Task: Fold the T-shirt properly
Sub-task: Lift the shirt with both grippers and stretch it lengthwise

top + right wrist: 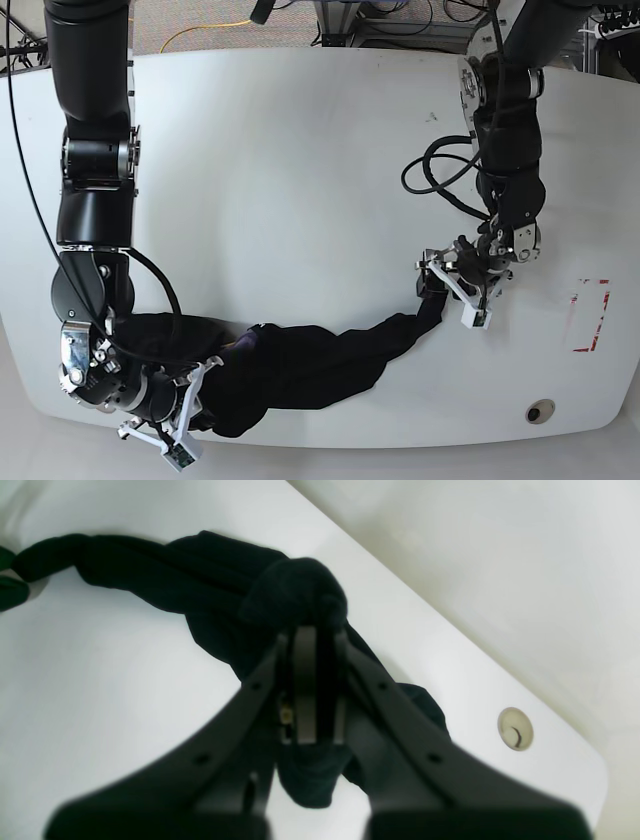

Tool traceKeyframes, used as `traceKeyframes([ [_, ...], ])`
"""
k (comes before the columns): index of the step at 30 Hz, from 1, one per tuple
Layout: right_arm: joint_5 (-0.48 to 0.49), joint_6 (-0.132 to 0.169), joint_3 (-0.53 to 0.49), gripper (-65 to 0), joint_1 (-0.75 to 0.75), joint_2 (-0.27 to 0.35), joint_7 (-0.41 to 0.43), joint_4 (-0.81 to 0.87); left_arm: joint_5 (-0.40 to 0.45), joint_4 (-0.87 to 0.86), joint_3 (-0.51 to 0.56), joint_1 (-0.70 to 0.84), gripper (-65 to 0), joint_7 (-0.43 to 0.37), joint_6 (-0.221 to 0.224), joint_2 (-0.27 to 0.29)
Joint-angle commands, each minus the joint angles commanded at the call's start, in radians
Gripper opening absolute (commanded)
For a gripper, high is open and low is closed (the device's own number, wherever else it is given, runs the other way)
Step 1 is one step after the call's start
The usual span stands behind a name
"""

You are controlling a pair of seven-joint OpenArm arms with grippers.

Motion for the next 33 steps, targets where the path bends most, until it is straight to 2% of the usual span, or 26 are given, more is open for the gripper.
traceKeyframes([
  [1,0.0,0.0,0.0,-65.0,-0.002,-0.002,0.0,0.0,0.003,-0.009,0.003,0.0,-25.0,-0.025,0.002,0.0],
  [5,0.0,0.0,0.002,-65.0,-0.002,-0.002,0.0,-0.003,0.002,-0.072,0.005,-0.002,-25.3,-0.04,0.038,0.005],
  [10,0.0,0.0,0.002,-65.0,-0.003,0.002,0.0,0.0,-0.002,-0.086,0.003,-0.002,-25.6,-0.095,0.044,0.008],
  [12,0.0,0.0,0.002,-65.0,-0.003,0.003,0.0,0.0,-0.002,-0.087,0.003,-0.002,-27.9,-0.106,0.046,0.008],
  [15,0.0,0.0,0.002,-65.0,-0.003,0.005,0.0,0.0,-0.002,-0.089,0.003,-0.002,-41.9,-0.109,0.068,0.008],
  [18,0.0,0.0,0.002,-65.0,-0.003,0.005,0.0,0.0,0.0,-0.089,0.003,-0.002,-58.9,-0.11,0.117,0.025],
  [20,0.0,0.0,0.002,-65.0,-0.003,0.006,0.0,-0.002,0.002,-0.089,0.005,-0.002,-65.0,-0.115,0.137,0.028],
  [24,0.0,0.0,0.002,-65.0,-0.003,0.006,-0.002,0.0,-0.003,-0.074,-0.002,0.002,-65.0,-0.115,0.163,0.028],
  [29,-0.002,0.0,0.009,-65.0,-0.002,0.008,-0.005,0.034,-0.005,0.089,-0.005,0.052,-65.0,-0.097,0.164,0.021],
  [31,-0.006,0.0,0.034,-65.0,-0.002,0.008,-0.008,0.055,-0.005,0.18,-0.003,0.077,-65.0,-0.057,0.164,0.012],
  [33,-0.009,0.0,0.051,-65.0,0.003,0.008,-0.008,0.058,-0.005,0.292,-0.003,0.086,-65.0,0.006,0.161,-0.023],
])
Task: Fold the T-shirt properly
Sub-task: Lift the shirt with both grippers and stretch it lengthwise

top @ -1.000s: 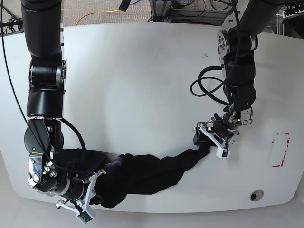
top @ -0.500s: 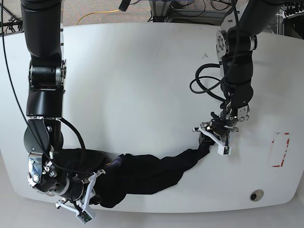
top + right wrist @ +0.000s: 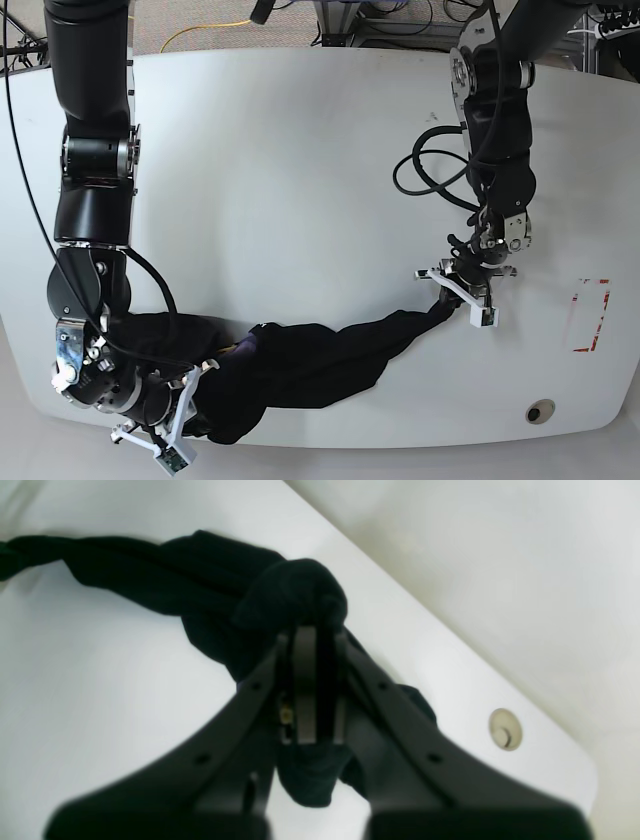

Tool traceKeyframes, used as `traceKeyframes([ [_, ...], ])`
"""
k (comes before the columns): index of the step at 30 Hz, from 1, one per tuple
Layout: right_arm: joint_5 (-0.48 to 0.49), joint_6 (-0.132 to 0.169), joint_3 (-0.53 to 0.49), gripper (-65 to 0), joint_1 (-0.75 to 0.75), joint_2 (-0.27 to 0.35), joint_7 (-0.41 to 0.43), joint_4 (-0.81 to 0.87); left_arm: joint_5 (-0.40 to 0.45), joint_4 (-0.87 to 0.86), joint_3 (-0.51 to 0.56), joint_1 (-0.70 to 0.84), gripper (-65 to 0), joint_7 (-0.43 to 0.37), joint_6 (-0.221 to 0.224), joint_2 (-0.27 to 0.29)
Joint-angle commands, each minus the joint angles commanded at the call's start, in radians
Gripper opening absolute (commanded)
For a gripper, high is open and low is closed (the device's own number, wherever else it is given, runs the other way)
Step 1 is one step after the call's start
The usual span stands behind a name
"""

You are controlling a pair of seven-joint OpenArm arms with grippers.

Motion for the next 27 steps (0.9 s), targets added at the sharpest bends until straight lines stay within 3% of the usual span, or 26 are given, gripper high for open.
traceKeyframes([
  [4,0.0,0.0,-0.005,-65.0,0.029,0.015,0.0,0.0,0.0,0.167,-0.002,0.041,-65.0,0.066,-0.006,-0.04],
  [7,0.0,0.0,-0.006,-65.0,0.057,0.021,0.003,-0.002,0.0,0.278,-0.002,0.054,-65.0,0.077,-0.043,-0.078],
  [12,-0.002,-0.002,-0.008,-65.0,0.132,0.028,0.005,-0.026,0.0,0.402,-0.049,0.043,-65.0,0.176,-0.078,-0.146],
  [16,-0.002,-0.002,-0.008,-65.0,0.219,0.028,0.005,-0.083,0.003,0.471,-0.103,-0.021,-65.0,0.23,-0.117,-0.164],
  [19,-0.002,-0.002,-0.008,-65.0,0.292,0.028,0.005,-0.129,0.002,0.523,-0.144,-0.087,-65.0,0.302,-0.124,-0.212],
  [27,-0.002,-0.002,-0.011,-65.0,0.442,0.028,-0.017,-0.163,0.002,0.568,-0.161,-0.339,-65.0,0.46,-0.189,-0.295],
])
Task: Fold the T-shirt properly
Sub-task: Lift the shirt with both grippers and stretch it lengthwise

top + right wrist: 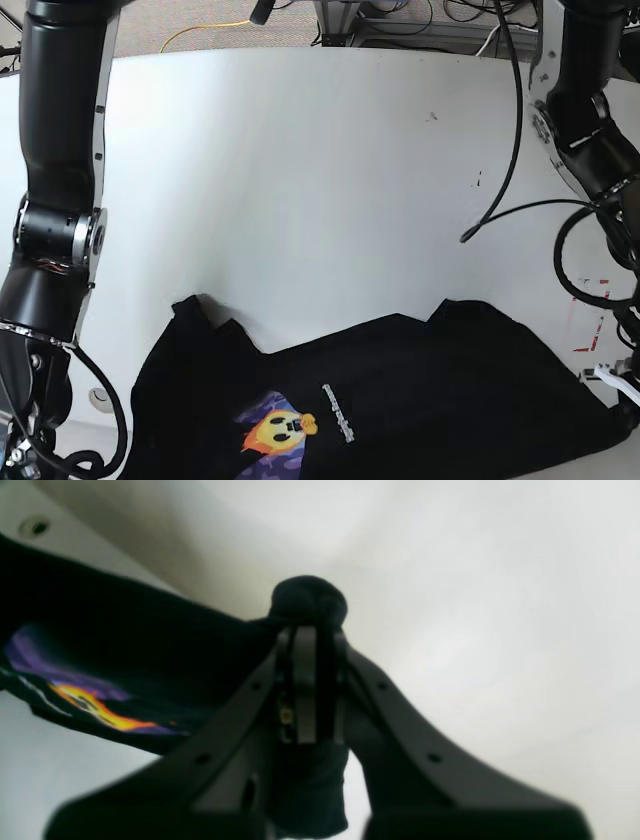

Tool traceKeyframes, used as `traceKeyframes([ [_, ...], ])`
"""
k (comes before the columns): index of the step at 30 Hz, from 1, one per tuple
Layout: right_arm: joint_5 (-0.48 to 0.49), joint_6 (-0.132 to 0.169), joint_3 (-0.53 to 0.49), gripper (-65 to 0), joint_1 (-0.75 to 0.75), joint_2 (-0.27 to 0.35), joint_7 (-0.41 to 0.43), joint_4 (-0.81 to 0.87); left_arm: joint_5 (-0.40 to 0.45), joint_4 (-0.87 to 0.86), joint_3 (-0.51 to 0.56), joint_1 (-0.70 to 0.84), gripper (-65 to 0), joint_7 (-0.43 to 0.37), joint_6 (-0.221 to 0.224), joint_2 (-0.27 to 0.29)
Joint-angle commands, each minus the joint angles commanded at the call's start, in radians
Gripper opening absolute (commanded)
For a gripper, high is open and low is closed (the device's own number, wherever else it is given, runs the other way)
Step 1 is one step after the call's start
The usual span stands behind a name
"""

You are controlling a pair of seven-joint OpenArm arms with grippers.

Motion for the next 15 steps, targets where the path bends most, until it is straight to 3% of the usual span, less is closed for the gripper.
traceKeyframes([
  [9,0.0,0.002,0.0,-65.0,0.0,0.011,-0.048,0.0,0.0,0.003,0.006,-0.222,-65.0,0.1,-0.048,-0.052],
  [15,0.012,0.006,0.005,-65.0,0.0,0.031,-0.098,0.005,0.0,0.0,0.008,-0.258,-65.0,0.152,-0.087,-0.063],
])
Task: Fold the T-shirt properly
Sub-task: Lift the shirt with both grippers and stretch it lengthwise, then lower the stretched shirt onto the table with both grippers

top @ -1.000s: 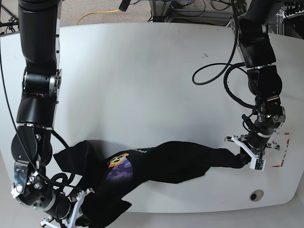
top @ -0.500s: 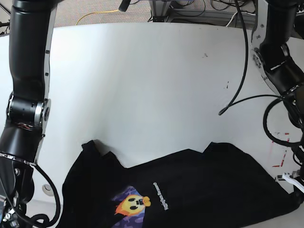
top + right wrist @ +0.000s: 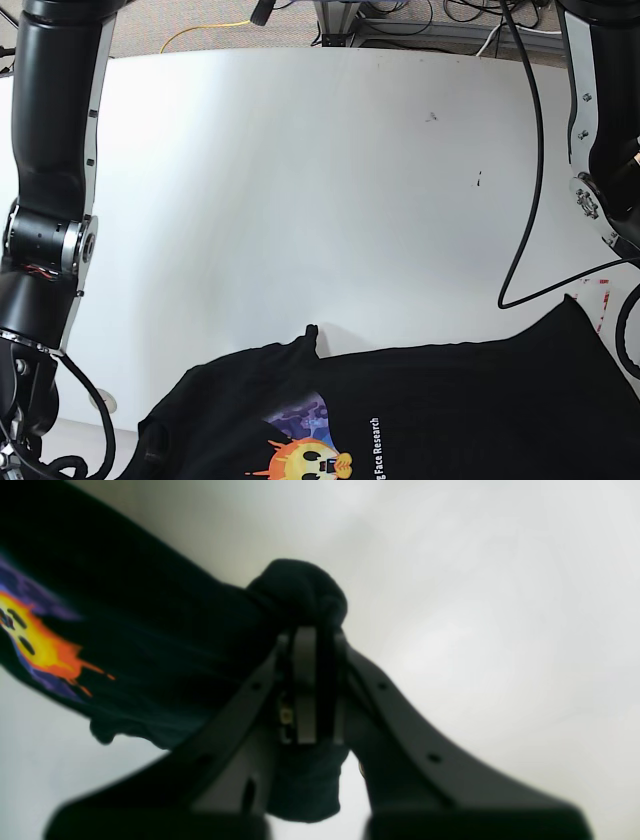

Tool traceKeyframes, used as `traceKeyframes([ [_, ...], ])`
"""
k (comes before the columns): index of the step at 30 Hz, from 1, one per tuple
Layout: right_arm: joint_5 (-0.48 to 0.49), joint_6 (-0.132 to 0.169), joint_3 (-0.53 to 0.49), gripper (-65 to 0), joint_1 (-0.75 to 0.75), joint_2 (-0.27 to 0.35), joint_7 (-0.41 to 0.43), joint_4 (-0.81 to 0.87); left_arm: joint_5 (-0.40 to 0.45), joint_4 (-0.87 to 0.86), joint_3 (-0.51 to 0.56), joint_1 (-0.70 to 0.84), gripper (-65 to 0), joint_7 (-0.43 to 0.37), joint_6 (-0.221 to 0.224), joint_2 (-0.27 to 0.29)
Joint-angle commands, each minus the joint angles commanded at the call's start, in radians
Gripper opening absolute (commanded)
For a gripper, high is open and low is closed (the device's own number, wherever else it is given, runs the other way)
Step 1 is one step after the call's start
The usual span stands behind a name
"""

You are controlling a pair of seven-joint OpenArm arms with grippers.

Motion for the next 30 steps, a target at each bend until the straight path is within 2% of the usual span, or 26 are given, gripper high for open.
traceKeyframes([
  [2,0.0,0.021,0.005,-65.0,0.0,0.003,-0.014,0.0,0.0,0.002,-0.002,0.032,-65.0,0.0,-0.008,-0.002],
  [9,0.0,0.024,0.008,-65.0,-0.017,0.031,-0.023,0.103,0.0,0.006,-0.011,0.147,-65.0,0.0,-0.049,-0.002],
  [12,-0.002,0.024,0.008,-65.0,-0.1,0.038,-0.025,0.166,0.0,0.008,-0.021,0.199,-65.0,0.0,-0.058,-0.002],
  [15,-0.003,0.024,0.058,-65.0,-0.214,0.034,-0.026,0.23,0.0,0.04,-0.043,0.258,-65.0,0.0,-0.075,-0.002],
  [26,-0.002,0.024,0.175,-65.0,-0.515,0.032,-0.026,0.393,-0.002,0.209,-0.044,0.491,-65.0,0.006,-0.077,0.009],
  [30,-0.002,0.024,0.212,-65.0,-0.631,0.032,-0.028,0.474,-0.002,0.285,-0.06,0.6,-65.0,0.051,-0.078,0.034],
])
